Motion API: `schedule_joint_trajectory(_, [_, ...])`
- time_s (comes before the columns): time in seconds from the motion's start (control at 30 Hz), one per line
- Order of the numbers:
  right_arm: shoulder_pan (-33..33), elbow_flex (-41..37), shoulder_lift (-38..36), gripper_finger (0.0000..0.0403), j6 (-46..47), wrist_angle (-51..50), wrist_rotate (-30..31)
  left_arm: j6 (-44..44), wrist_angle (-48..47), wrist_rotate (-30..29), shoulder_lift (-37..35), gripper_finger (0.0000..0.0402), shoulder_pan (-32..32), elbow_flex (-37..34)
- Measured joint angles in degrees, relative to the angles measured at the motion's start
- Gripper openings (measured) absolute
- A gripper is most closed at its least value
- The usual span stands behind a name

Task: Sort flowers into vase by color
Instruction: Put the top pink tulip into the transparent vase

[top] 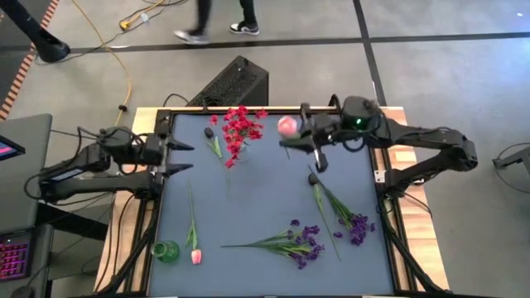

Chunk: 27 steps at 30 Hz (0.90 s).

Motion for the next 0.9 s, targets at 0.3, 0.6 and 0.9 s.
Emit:
schedule_joint_trajectory(0.3, [14.2, -7.3, 1.4, 0.003, -5.1, -0.1, 10.0, -5.2, 6.2, 10.5, -0.7, 0.0237, -1.0, -8.5])
schedule_joint_trajectory(0.6, [20.1, -22.5, 2.2, 0.0032, -0.8, 23.5, 15.5, -7.3, 28.6, 10.5, -0.3, 0.0237, -9.6, -20.9])
schedule_joint_trajectory(0.9, [20.1, -29.6, 15.9, 0.0029, 8.0, 49.5, 16.0, -6.2, 64.5, -0.8, 7.9, 0.0237, -22.7, -34.2])
